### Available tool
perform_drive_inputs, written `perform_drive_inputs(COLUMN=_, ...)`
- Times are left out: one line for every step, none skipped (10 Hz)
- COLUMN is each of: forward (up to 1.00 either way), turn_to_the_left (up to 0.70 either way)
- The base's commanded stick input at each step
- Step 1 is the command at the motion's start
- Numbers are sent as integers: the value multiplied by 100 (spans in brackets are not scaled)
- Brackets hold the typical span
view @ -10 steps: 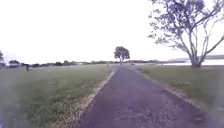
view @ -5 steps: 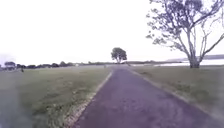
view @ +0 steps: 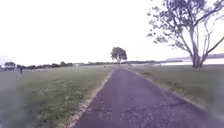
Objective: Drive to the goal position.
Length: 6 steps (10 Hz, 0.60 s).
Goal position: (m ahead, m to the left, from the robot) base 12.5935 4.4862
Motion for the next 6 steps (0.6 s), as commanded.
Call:
perform_drive_inputs(forward=70, turn_to_the_left=0)
perform_drive_inputs(forward=70, turn_to_the_left=0)
perform_drive_inputs(forward=70, turn_to_the_left=0)
perform_drive_inputs(forward=70, turn_to_the_left=0)
perform_drive_inputs(forward=70, turn_to_the_left=0)
perform_drive_inputs(forward=70, turn_to_the_left=0)
